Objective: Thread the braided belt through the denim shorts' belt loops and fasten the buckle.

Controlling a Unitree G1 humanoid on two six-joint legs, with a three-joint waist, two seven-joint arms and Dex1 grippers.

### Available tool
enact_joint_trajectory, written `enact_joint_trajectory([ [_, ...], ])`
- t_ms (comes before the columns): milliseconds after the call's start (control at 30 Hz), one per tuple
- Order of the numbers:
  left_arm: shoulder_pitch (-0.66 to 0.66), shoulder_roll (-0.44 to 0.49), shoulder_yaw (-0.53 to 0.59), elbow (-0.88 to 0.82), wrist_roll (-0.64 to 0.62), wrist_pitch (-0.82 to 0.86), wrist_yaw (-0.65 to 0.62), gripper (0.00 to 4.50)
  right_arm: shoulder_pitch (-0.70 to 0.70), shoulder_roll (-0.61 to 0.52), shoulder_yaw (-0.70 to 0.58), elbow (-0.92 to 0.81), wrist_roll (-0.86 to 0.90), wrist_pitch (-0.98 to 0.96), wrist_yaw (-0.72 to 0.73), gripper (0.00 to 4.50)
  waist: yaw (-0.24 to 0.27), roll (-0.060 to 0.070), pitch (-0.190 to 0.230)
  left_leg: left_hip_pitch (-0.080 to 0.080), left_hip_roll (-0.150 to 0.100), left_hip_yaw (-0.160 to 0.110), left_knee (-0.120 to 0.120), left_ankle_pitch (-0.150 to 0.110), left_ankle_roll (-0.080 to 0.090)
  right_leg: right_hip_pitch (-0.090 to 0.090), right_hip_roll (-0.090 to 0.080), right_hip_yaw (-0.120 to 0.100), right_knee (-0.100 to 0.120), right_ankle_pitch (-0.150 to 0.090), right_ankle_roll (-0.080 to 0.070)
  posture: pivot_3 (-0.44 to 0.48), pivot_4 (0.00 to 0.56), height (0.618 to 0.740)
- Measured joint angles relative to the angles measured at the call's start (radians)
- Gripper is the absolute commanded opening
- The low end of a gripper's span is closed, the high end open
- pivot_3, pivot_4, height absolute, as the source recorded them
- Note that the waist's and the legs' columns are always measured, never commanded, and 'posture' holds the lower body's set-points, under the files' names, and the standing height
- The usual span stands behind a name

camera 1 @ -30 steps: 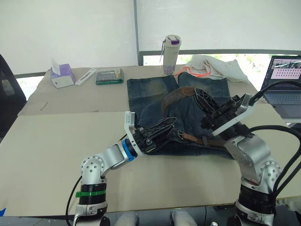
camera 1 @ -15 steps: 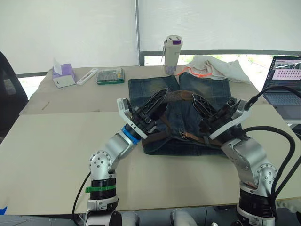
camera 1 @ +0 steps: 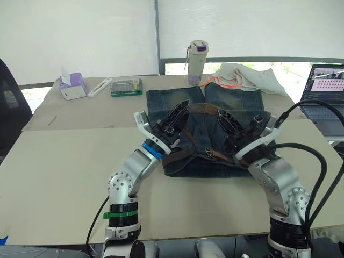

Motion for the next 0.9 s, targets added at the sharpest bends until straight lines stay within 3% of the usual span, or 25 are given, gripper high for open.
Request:
enact_joint_trajectory([
  [167, 0.0, -0.006, 0.0, 0.015, 0.0, -0.01, 0.018, 0.1, 0.005, 0.003, 0.005, 0.0, -0.018, -0.001, 0.002, 0.0, 0.0, 0.0, 0.0, 0.0, 0.0, 0.0, 0.0, 0.0, 0.0, 0.0, 0.0, 0.0, 0.0, 0.0, 0.0, 0.0, 0.15, 0.74],
  [367, 0.0, -0.001, 0.0, 0.015, 0.004, -0.01, 0.026, 0.01, 0.02, 0.001, 0.008, -0.005, -0.031, -0.001, 0.009, 0.0, 0.0, 0.0, 0.0, 0.0, 0.0, 0.0, 0.0, 0.0, 0.0, 0.0, 0.0, 0.0, 0.0, 0.0, 0.0, 0.0, 0.15, 0.74],
  [567, 0.0, 0.055, -0.003, 0.015, 0.054, -0.008, 0.026, 0.0, 0.04, -0.074, 0.02, -0.029, -0.112, 0.039, 0.1, 2.12, 0.0, 0.0, 0.0, 0.0, 0.0, 0.0, 0.0, 0.0, 0.0, 0.0, 0.0, 0.0, 0.0, 0.0, 0.0, 0.0, 0.15, 0.74],
  [733, -0.001, 0.164, -0.033, 0.014, 0.128, 0.049, -0.009, 0.0, 0.107, -0.262, 0.032, -0.058, -0.317, 0.109, 0.243, 3.86, 0.004, 0.0, 0.0, 0.001, -0.001, 0.0, 0.001, 0.0, 0.0, 0.001, 0.0, -0.001, 0.0, 0.0, 0.0, 0.0, 0.15, 0.74],
  [767, -0.001, 0.175, -0.036, 0.014, 0.146, 0.05, -0.025, 0.0, 0.129, -0.309, 0.038, -0.062, -0.385, 0.117, 0.296, 4.11, 0.005, 0.0, 0.0, 0.0, -0.001, 0.0, 0.001, 0.0, 0.0, 0.001, 0.0, -0.001, 0.0, 0.0, 0.0, 0.0, 0.15, 0.74],
  [900, -0.015, 0.192, -0.038, 0.031, 0.237, 0.033, -0.044, 0.0, 0.217, -0.521, 0.107, -0.084, -0.709, 0.119, 0.518, 4.11, 0.011, -0.001, 0.0, 0.001, -0.002, 0.0, 0.002, 0.0, 0.0, 0.001, 0.0, -0.001, 0.0, -0.002, 0.005, 0.0, 0.15, 0.74],
])
